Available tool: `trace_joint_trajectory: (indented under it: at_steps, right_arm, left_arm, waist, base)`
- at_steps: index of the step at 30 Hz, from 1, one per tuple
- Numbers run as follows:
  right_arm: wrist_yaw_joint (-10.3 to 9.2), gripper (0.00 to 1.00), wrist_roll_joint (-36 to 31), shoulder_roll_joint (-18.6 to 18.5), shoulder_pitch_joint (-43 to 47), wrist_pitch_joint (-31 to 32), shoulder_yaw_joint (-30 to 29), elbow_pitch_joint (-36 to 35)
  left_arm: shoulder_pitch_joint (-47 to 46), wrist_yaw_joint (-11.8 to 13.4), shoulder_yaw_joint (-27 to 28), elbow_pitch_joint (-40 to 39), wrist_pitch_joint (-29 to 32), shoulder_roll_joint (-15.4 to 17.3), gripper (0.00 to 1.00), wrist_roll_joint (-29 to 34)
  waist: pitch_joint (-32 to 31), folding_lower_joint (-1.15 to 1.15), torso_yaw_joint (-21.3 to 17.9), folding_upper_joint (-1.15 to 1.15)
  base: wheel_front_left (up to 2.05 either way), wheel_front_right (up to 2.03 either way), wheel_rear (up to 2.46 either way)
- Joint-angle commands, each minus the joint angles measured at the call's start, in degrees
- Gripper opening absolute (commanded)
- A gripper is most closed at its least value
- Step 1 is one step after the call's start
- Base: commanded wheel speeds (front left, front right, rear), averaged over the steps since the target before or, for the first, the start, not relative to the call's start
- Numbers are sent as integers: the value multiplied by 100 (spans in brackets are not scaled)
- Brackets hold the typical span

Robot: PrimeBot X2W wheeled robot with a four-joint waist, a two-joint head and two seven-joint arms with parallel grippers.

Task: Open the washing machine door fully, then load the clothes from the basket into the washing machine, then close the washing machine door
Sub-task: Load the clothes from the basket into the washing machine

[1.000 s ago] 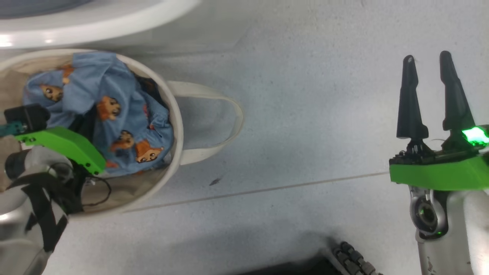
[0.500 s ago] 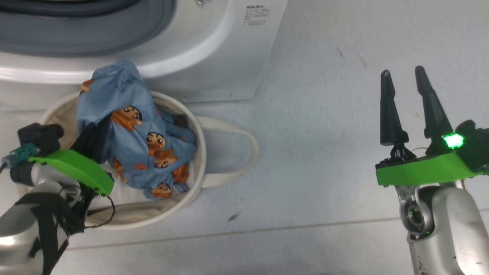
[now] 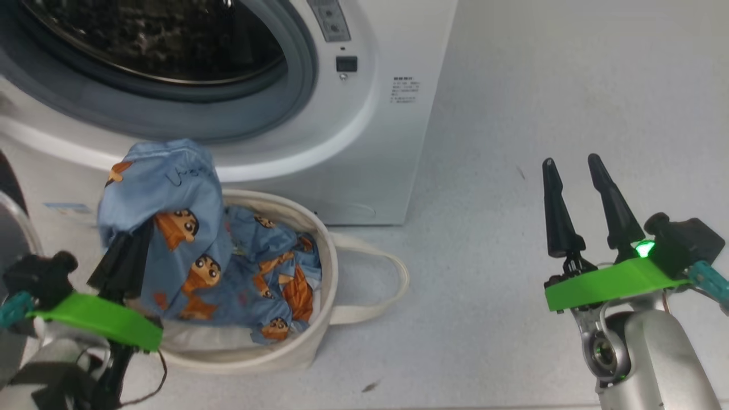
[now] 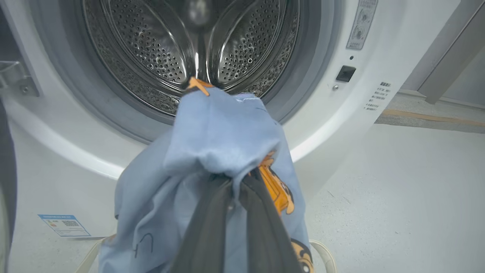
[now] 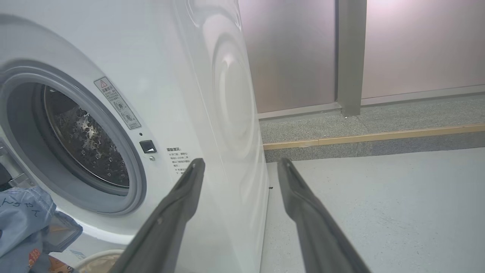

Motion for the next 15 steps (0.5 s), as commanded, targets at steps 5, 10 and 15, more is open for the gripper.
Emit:
trace_joint_trajectory:
  at_steps: [5,10,15]
  right_arm:
    - [6,100,107,2,103,6,147,-90]
    - [6,100,185,2,175,4,217,-27]
    - [6,100,236,2,204,-30,252,12]
  left_arm:
    - [347,284,479,-631,-76,438,0,103]
    - [561,501,575,-929,-42,608,0,114]
    - [654,631,662,-1144,44,706,0,32]
  waist:
    - [-414,1,81,0]
    - [-540,1,24,0]
    - [-575,1,-56,0]
  base:
    - [0,0,0]
    - [0,0,0]
    - [0,0,0]
